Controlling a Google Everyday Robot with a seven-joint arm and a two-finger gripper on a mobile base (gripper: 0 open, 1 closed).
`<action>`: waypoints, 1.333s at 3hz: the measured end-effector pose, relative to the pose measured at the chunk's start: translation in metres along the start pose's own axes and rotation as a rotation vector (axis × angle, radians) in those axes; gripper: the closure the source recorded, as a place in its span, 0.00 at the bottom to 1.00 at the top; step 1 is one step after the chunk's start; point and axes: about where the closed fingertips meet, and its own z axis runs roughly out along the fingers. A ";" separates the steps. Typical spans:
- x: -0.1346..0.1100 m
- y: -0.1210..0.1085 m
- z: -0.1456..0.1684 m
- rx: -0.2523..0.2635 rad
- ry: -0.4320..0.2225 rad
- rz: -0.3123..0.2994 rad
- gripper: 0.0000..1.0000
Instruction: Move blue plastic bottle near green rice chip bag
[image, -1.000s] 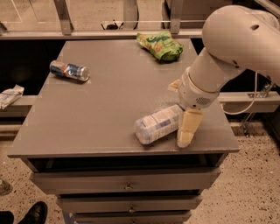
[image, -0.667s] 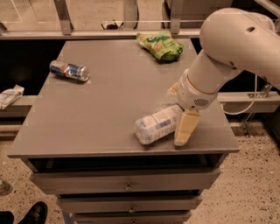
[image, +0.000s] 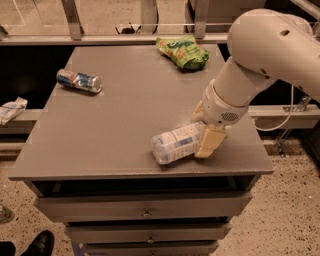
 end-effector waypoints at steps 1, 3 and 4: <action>0.000 0.000 -0.001 0.000 0.000 0.000 0.92; -0.014 -0.007 -0.013 0.029 -0.018 -0.035 1.00; -0.016 -0.015 -0.027 0.066 -0.020 -0.041 1.00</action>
Offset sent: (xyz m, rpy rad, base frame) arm 0.0016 0.0145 0.0087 0.0213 -0.0100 0.0389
